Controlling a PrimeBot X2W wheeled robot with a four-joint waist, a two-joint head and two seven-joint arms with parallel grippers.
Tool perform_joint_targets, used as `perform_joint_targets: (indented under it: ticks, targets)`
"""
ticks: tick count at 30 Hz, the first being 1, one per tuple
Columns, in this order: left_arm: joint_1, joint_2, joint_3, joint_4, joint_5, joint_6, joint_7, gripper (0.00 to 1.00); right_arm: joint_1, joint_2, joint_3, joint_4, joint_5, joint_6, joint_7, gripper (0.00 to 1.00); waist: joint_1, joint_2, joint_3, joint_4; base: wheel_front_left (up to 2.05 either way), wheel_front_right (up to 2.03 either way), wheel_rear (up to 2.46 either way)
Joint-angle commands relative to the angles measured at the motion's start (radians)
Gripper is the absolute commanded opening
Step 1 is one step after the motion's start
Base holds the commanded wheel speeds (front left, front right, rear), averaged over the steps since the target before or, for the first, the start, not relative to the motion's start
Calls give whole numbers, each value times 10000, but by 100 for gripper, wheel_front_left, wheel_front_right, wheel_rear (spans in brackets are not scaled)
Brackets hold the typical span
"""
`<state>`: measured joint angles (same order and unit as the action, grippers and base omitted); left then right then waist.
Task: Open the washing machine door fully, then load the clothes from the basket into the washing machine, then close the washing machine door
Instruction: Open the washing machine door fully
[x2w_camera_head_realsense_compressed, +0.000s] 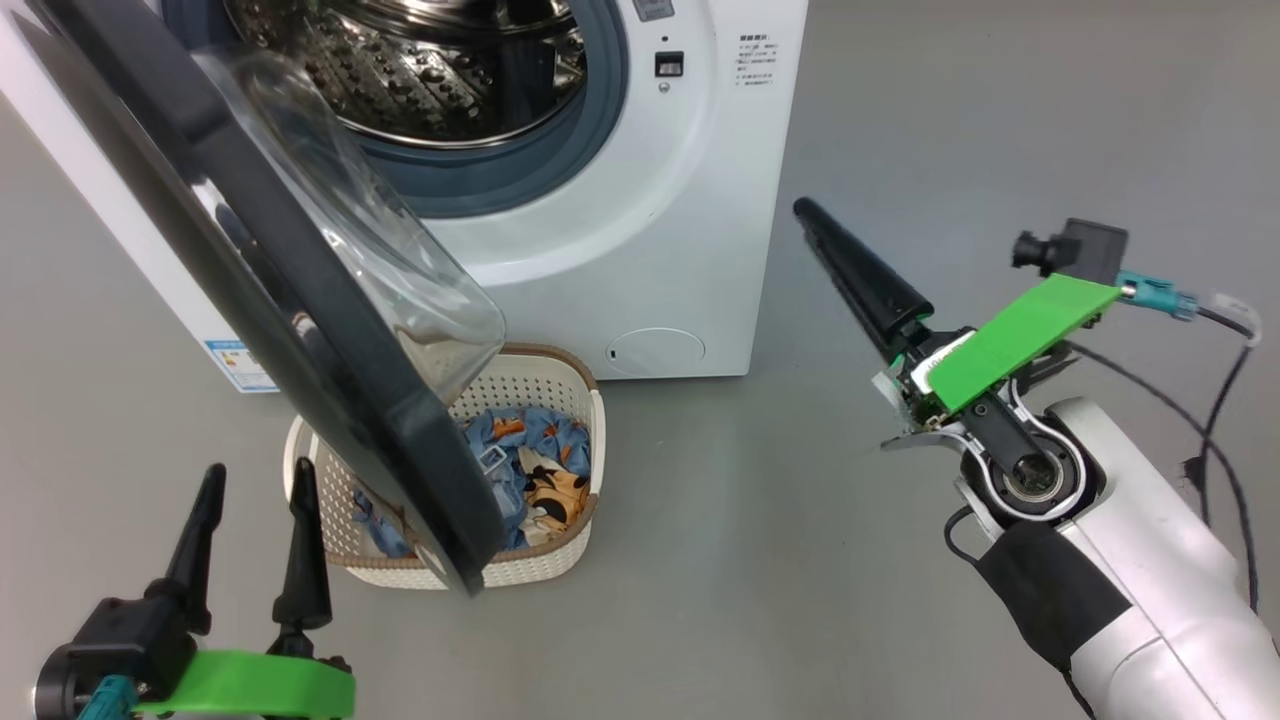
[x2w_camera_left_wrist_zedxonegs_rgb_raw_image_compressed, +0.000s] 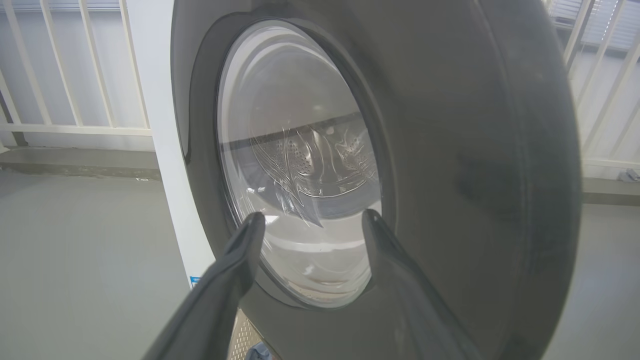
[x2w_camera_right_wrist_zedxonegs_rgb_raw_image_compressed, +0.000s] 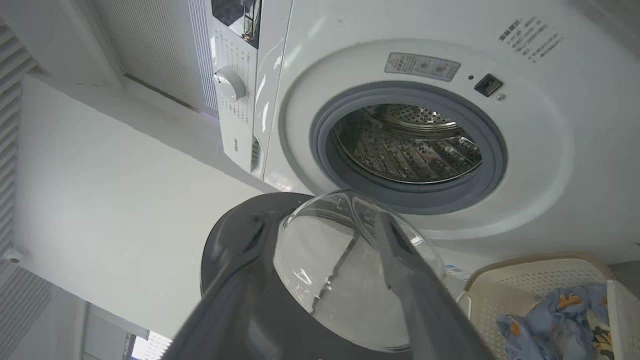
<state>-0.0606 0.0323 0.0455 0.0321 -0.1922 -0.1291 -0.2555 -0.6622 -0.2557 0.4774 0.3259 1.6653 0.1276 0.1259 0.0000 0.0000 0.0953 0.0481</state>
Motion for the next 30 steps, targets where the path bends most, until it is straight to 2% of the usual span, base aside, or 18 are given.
perform_joint_targets:
  ticks: [1, 5, 11, 16, 18, 22, 30]
  targets:
    - [-202, 179, 307, -273, 99, -14, -63, 100, 75, 79, 55, -352, -426, 31, -371, 100, 0, 0, -13, -22, 0, 0, 0]
    - [-187, 179, 302, -272, 19, -14, -63, 100, 97, -36, 166, -358, -1700, 31, -1581, 100, 0, 0, -35, -45, 0, 0, 0]
    - [-148, 179, 313, -254, -40, -15, -63, 100, -115, -228, 306, 327, -3654, 31, -3560, 100, 0, 0, -62, -46, 0, 0, 0]
    - [-97, 179, 385, -296, -80, -15, -63, 100, -150, -198, 74, 957, -5186, 31, -3856, 100, 0, 0, -76, -78, 0, 0, 0]
    - [-67, 179, 424, -332, -90, -15, -63, 100, -98, -118, -455, 1007, -5971, 31, -3868, 100, 0, 0, -65, -120, 0, 0, 0]
    - [-16, 179, 465, -389, -128, -15, -63, 100, 449, 255, -1397, 721, -7419, 31, -3873, 100, 0, 0, -58, -203, 0, 0, 0]
    - [60, 179, 580, -470, -136, -15, -63, 100, 1780, 697, -2782, -52, -9501, 31, -3875, 100, 0, 0, -56, -411, 0, 0, 0]
